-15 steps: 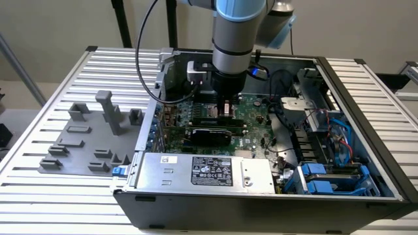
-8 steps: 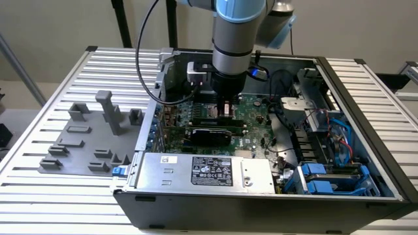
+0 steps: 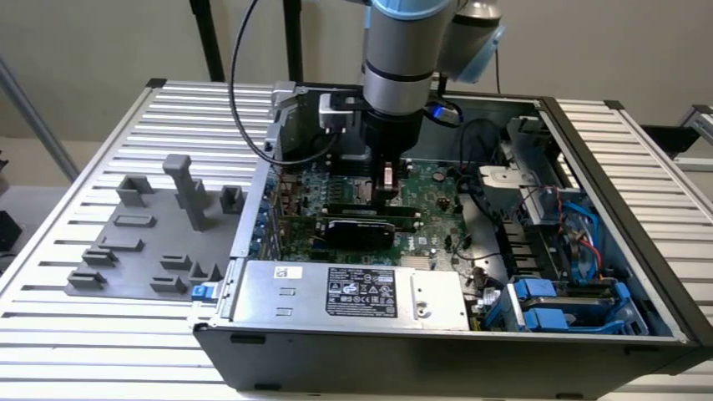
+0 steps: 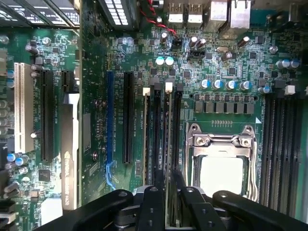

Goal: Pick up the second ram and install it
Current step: 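Press down the second ram until it locks into place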

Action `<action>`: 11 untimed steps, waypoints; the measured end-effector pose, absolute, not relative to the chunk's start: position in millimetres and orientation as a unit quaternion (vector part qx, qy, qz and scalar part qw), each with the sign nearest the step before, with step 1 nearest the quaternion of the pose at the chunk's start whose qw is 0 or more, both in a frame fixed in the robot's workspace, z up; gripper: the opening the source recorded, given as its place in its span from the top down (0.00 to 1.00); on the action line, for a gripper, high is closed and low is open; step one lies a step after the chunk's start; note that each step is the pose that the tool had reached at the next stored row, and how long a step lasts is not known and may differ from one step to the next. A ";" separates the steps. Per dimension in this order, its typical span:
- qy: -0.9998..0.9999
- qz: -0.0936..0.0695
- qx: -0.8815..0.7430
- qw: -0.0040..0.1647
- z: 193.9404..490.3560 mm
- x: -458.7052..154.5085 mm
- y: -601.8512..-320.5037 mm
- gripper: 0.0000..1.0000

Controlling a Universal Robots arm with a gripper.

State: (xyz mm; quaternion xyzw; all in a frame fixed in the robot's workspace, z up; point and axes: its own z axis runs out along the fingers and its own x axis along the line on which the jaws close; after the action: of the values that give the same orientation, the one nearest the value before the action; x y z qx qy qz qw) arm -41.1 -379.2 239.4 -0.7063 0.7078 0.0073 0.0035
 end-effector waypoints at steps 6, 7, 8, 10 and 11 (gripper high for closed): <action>0.708 0.007 -0.706 0.004 244.1 -42.1 -379.2 1.00; 0.708 0.007 -0.706 0.004 244.2 -42.2 -379.2 1.00; 0.708 0.007 -0.706 0.004 244.2 -42.2 -379.2 1.00; 0.708 0.007 -0.706 0.004 244.2 -42.2 -379.2 1.00; 0.708 0.007 -0.706 0.004 244.2 -42.2 -379.2 1.00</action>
State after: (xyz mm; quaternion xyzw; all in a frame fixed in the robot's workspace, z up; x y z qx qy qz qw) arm -42.2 -379.2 244.2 -0.7063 0.7079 0.0073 0.0035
